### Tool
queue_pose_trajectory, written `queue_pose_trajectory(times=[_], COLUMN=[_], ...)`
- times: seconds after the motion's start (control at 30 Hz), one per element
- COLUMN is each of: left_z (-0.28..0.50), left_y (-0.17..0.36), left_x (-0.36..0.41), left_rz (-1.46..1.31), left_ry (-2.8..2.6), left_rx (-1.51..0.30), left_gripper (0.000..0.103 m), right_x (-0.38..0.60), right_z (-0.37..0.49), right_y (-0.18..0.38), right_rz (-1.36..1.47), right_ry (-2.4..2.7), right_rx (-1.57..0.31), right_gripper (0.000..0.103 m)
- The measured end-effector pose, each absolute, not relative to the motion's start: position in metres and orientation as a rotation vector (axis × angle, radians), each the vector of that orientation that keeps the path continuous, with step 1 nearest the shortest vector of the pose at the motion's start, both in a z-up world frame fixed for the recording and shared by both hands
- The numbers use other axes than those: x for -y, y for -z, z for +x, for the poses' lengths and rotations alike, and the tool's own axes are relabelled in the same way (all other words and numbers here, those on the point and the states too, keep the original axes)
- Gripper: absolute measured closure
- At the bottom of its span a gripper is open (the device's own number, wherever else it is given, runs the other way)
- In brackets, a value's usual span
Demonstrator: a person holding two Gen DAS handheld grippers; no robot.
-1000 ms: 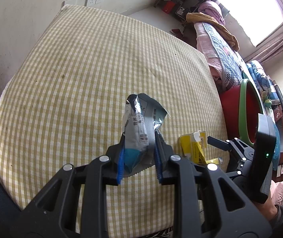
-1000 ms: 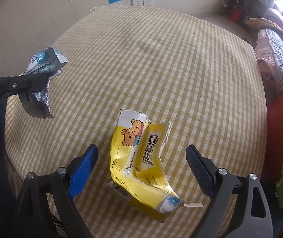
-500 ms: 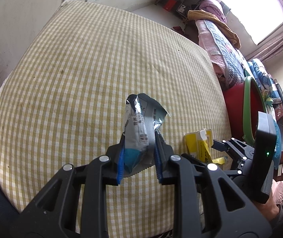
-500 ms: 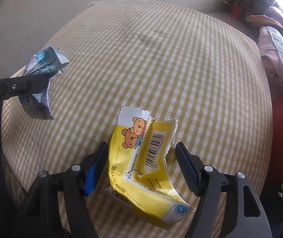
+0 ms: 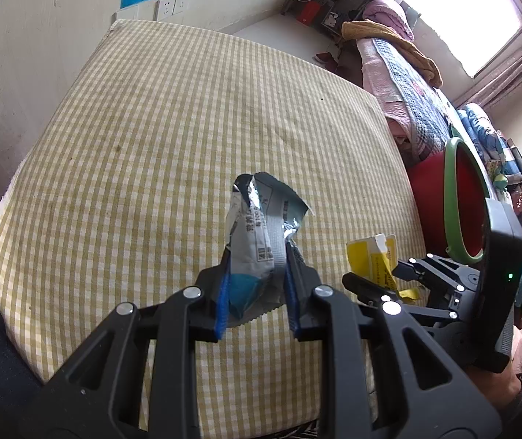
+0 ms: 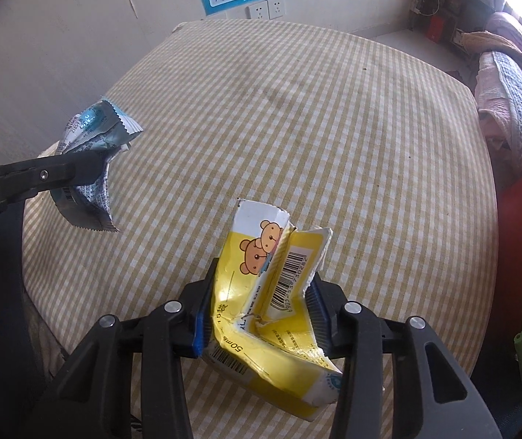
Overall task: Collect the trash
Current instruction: 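Carry the silver-blue wrapper and yellow carton over the red bin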
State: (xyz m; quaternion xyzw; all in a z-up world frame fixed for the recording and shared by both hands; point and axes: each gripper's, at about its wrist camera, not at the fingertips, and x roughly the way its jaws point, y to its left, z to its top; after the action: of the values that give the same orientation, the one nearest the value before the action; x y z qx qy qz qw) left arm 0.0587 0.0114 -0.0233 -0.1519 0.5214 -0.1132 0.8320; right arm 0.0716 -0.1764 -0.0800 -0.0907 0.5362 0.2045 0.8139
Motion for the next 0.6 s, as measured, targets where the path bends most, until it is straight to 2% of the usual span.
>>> queue_pose_trajectory(times=[0.6], left_z=[0.067], left_y=[-0.026], left_x=[0.039], left_rz=[-0.224], left_ry=[0.337], left_rx=[-1.030], left_gripper=[0.080], right_x=[0.248], right_z=[0.073], right_y=[-0.001], right_rz=[-0.059], right_ry=[-0.339], right_rx=[-0.959], right_gripper=[0.060])
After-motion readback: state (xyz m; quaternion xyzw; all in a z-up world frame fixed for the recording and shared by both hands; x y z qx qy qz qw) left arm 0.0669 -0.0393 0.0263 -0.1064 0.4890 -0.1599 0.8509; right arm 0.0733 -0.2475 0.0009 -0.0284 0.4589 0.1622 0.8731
